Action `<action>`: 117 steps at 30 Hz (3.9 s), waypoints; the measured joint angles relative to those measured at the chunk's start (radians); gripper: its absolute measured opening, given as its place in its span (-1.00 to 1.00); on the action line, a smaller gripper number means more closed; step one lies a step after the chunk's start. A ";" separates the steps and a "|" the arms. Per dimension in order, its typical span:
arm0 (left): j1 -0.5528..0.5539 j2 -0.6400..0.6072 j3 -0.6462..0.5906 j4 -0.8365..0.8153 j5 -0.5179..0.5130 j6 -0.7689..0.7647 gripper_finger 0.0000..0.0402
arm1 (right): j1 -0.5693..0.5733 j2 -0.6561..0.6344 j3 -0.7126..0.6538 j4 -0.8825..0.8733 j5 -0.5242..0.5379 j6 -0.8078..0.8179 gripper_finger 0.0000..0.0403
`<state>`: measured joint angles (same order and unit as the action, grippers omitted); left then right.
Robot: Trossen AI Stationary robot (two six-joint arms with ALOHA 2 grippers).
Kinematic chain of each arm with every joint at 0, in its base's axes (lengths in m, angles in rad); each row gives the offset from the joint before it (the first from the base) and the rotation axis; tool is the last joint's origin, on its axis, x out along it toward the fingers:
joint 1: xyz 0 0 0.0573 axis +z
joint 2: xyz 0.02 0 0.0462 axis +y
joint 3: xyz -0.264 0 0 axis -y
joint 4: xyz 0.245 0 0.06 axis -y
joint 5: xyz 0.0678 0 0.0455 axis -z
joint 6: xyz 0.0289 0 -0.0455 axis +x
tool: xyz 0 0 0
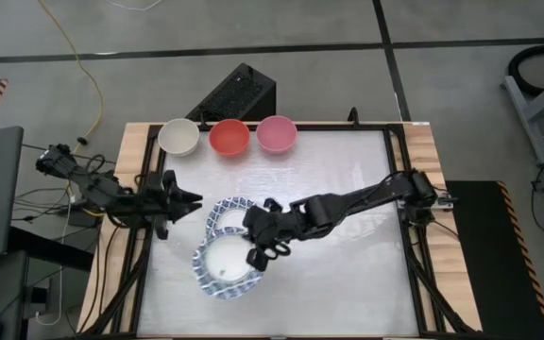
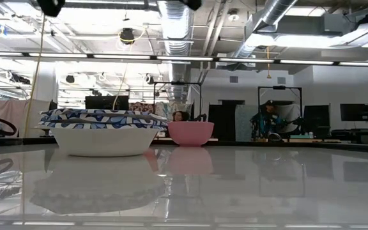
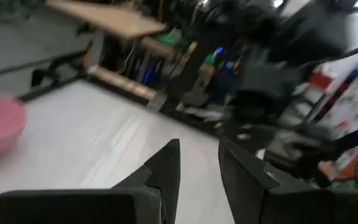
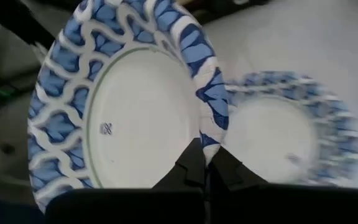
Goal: Nest bowls inside each other by size order
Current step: Stack the white patterned bowl on top of the white patterned bowl
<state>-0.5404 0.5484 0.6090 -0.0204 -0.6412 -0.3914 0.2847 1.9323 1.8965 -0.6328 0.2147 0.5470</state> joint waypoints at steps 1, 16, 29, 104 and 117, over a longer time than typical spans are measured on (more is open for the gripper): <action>0.000 0.000 0.000 0.035 0.005 0.026 -0.51 | 0.000 -0.006 0.000 -0.019 0.011 -0.027 -0.94; 0.000 -0.006 0.229 0.117 0.059 0.354 -0.51 | -0.145 -0.048 -0.005 -0.057 -0.002 -0.215 -0.94; 0.000 0.001 0.327 0.039 -0.037 0.383 -0.51 | -0.284 -0.099 -0.005 -0.025 -0.198 -0.396 -0.94; 0.122 0.382 0.585 -0.573 -0.037 -0.054 -0.51 | -0.420 0.097 -0.006 0.088 -0.567 -0.413 -0.94; 0.151 0.405 0.494 -0.290 -0.214 0.058 -0.51 | -0.446 0.188 -0.006 -0.041 -0.690 -0.579 -0.94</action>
<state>-0.3894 0.9531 1.1034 -0.3108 -0.8548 -0.3334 -0.1614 2.1199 1.8905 -0.6737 -0.4749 -0.0323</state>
